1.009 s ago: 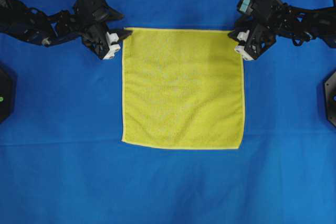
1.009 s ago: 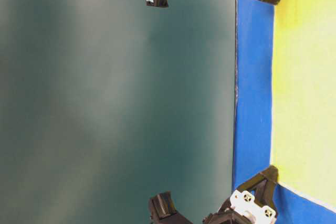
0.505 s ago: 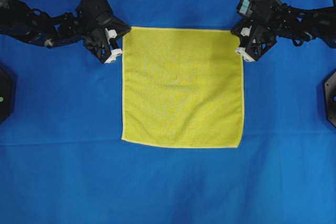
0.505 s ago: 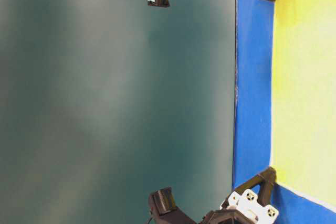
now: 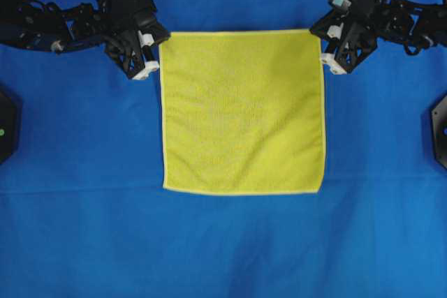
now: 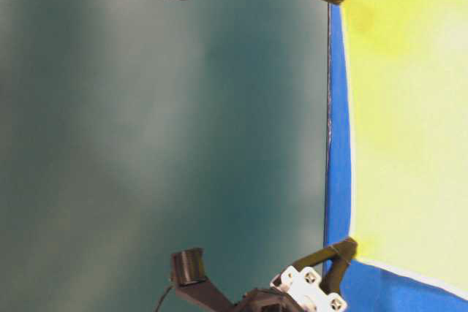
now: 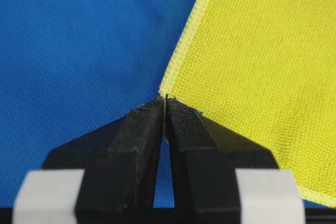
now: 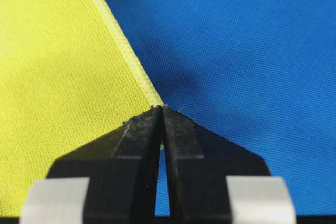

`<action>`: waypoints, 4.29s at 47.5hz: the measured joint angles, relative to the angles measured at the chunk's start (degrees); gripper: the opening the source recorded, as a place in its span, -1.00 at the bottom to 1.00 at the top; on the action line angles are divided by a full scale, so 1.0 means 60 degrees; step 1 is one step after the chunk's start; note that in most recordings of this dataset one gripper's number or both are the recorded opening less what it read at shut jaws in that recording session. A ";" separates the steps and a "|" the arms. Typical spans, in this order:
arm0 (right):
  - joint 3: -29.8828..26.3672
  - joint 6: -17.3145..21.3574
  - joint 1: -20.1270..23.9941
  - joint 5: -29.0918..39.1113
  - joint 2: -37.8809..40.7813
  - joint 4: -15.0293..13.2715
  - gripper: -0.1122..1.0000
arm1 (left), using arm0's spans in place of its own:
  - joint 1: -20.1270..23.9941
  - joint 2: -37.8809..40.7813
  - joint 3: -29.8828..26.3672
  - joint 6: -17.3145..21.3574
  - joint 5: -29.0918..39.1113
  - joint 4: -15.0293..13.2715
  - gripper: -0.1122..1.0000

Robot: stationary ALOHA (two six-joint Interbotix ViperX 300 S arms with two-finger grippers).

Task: Fold the yellow towel.
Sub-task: 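Pull the far corners toward the near edge, folding the towel in half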

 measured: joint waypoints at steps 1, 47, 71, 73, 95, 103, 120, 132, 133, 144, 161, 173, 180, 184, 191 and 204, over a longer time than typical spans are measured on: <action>0.0000 0.0000 0.0000 0.0015 -0.0029 0.0015 -0.78 | 0.0000 -0.0015 0.0000 0.0029 0.0015 -0.0015 -0.76; 0.1040 0.3281 0.5757 0.1304 -0.1553 0.0557 -0.78 | -0.5493 -0.0952 0.0132 -0.1875 0.1934 -0.0015 -0.76; 0.0381 0.4146 0.7427 0.1318 -0.0557 0.0557 -0.78 | -0.6621 -0.0630 0.0015 -0.2227 0.1948 -0.0015 -0.76; 0.0337 0.4204 0.7427 0.1318 -0.0498 0.0557 -0.78 | -0.6621 -0.0601 0.0000 -0.2197 0.1934 0.0000 -0.76; 0.0308 0.4600 0.7822 0.1318 -0.0454 0.0571 -0.46 | -0.6621 -0.0439 -0.0308 -0.2183 0.1934 -0.0015 -0.15; 0.0190 0.4556 0.7837 0.1348 -0.0454 0.0542 0.36 | -0.6621 -0.0483 -0.0396 -0.2065 0.1948 -0.0015 0.40; 0.0117 0.4482 0.6826 0.2241 -0.1304 -0.0439 0.30 | -0.5903 -0.1245 -0.0396 -0.1611 0.2549 0.0000 0.32; 0.0132 0.4512 0.5127 0.3135 -0.1392 -0.1230 0.29 | -0.4541 -0.1362 -0.0366 -0.0776 0.2769 -0.0015 0.31; 0.0132 0.4512 0.5083 0.3164 -0.1392 -0.1260 0.29 | -0.4497 -0.1362 -0.0366 -0.0776 0.2754 -0.0015 0.31; 0.0161 0.4497 0.4688 0.2974 -0.0996 -0.1553 0.29 | -0.4131 -0.0937 -0.0352 -0.0747 0.2622 -0.0015 0.32; 0.0176 0.4526 0.4102 0.2197 0.0557 -0.1772 0.29 | -0.3735 0.0176 -0.0308 -0.0718 0.1919 -0.0015 0.31; 0.0146 0.4497 0.4087 0.2109 0.0659 -0.1787 0.29 | -0.3574 0.0513 -0.0293 -0.0732 0.1890 -0.0015 0.22; 0.0161 0.4497 0.4102 0.2109 0.0674 -0.1772 0.19 | -0.3574 0.0513 -0.0308 -0.0762 0.2241 -0.0015 -0.16; 0.0161 0.4497 0.4116 0.2109 0.0688 -0.1787 -0.07 | -0.3618 0.0513 -0.0366 -0.0747 0.2534 -0.0015 -0.41; 0.0161 0.4512 0.4292 0.2109 0.0703 -0.1787 -0.74 | -0.3750 0.0527 -0.0542 -0.0688 0.3179 -0.0015 -0.74; 0.0161 0.4512 0.4351 0.2124 0.0571 -0.1787 -0.74 | -0.3750 0.0483 -0.0762 -0.0688 0.3735 -0.0015 -0.74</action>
